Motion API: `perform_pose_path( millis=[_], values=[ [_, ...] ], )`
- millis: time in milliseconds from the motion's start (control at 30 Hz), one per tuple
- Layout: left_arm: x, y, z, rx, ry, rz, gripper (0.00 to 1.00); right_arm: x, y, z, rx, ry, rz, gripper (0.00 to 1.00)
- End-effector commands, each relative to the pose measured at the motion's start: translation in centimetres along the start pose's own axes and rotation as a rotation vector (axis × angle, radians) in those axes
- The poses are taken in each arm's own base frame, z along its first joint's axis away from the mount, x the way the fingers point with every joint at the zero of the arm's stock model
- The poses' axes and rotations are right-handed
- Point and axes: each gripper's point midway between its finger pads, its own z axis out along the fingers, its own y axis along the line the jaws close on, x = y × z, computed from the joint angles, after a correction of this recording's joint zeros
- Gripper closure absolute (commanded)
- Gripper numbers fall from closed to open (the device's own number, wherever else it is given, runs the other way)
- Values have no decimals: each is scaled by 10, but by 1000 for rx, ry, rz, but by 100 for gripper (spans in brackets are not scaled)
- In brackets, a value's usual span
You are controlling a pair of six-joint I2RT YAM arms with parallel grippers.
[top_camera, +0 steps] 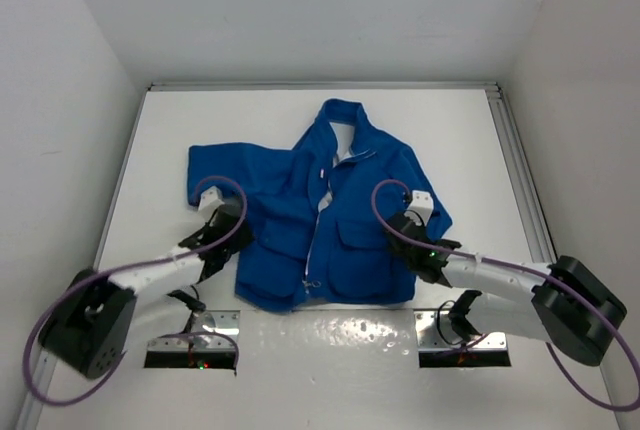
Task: Zip up the jacket
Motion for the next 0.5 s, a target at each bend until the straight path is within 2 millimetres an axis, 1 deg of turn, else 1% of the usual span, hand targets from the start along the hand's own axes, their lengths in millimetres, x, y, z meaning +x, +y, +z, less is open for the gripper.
perform_pose_path(
  millis=[0,67,100,133,167,200,233,267,333,367,400,433,467],
  values=[
    [-22,-61,30,132,10,1,82,32,-7,-5,-39,110,3,80],
    [-33,-85,47,153,10,-1,90,37,4,-8,-99,143,10,87],
    [-42,-111,65,181,15,-5,98,46,15,-14,-163,200,9,88],
    [-49,-128,75,206,11,-3,100,49,23,-16,-208,222,13,90],
    [-53,-142,84,219,19,-1,100,59,32,-23,-265,283,11,92],
    [-68,-173,104,243,5,2,100,64,38,-27,-298,313,23,94],
    [-74,-190,113,263,10,8,100,63,49,-30,-357,316,42,96],
    [-86,-222,124,309,20,26,100,71,59,-39,-418,368,49,97],
    [-98,-246,124,355,19,38,100,73,69,-45,-459,393,64,98],
    [-110,-258,115,396,-1,48,100,72,70,-47,-465,396,69,98],
    [-118,-260,108,402,-27,49,94,69,76,-51,-486,392,75,99],
    [-120,-258,100,411,-37,54,86,65,78,-52,-494,385,80,99],
    [-125,-247,85,403,-71,62,78,62,81,-53,-503,378,80,98]
  ],
)
